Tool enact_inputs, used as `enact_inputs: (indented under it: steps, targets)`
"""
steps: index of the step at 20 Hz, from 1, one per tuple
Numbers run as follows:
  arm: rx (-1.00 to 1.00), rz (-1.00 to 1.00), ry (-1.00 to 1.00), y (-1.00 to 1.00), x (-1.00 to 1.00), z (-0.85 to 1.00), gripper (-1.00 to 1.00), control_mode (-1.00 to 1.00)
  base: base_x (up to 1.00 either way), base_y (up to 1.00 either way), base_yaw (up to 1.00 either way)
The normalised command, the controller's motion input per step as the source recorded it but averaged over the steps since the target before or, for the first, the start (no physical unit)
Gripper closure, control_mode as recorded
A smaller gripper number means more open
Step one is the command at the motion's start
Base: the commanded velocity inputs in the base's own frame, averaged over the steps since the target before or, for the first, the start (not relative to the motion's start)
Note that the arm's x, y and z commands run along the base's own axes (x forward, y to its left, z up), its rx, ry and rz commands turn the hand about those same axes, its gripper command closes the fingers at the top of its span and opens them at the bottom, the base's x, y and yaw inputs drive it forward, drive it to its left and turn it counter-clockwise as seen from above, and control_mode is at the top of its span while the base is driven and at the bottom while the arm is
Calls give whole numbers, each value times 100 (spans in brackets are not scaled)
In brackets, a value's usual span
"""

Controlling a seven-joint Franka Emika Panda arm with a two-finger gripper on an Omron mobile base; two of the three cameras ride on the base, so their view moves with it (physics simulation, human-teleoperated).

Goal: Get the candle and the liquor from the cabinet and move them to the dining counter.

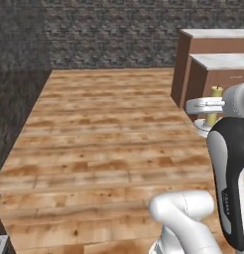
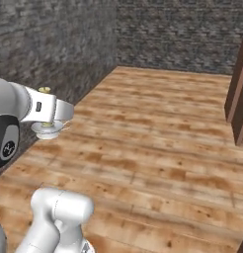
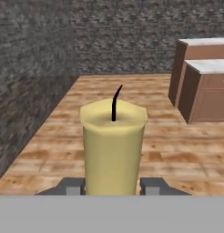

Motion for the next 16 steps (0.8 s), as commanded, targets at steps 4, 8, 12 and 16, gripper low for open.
enact_inputs:
  steps: [4, 8, 12, 16]
  targets:
    - [0, 0, 0, 0, 0, 0, 100, 100, 100, -1, -22]
    - [0, 0, 0, 0, 0, 0, 100, 100, 100, 26, -23]
    - [0, 0, 0, 0, 0, 0, 100, 100, 100, 37, -25]
    - [0, 0, 0, 0, 0, 0, 100, 100, 100, 42, -26]
